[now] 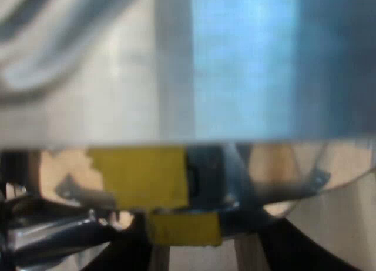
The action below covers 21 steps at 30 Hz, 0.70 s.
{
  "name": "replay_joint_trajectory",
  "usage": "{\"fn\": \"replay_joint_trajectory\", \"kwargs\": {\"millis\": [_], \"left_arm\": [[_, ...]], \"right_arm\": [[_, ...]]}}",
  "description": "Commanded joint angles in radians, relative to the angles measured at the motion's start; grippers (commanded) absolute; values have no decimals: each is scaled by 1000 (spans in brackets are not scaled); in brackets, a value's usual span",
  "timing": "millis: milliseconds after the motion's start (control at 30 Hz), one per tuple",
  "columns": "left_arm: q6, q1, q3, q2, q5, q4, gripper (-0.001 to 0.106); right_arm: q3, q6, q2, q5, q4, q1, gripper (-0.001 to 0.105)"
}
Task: Put the handle in the coffee machine
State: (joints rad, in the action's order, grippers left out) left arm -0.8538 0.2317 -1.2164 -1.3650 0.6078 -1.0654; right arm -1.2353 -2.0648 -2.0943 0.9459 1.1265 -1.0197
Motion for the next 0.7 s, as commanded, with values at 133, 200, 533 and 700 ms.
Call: {"fn": "replay_joint_trajectory", "kwargs": {"millis": [133, 200, 533, 700], "left_arm": [[-2, -4, -6, -14, -6, -2, 0], [-2, -8, -6, -15, -6, 9, 0], [-2, -65, -6, -91, -78, -5, 0], [-2, -78, -6, -91, -78, -10, 0]], "right_arm": [[-22, 21, 220, -16, 65, -2, 30], [-22, 20, 220, -16, 65, -2, 30], [-22, 27, 220, -16, 65, -2, 30], [-22, 27, 226, -16, 64, -2, 30]]}}
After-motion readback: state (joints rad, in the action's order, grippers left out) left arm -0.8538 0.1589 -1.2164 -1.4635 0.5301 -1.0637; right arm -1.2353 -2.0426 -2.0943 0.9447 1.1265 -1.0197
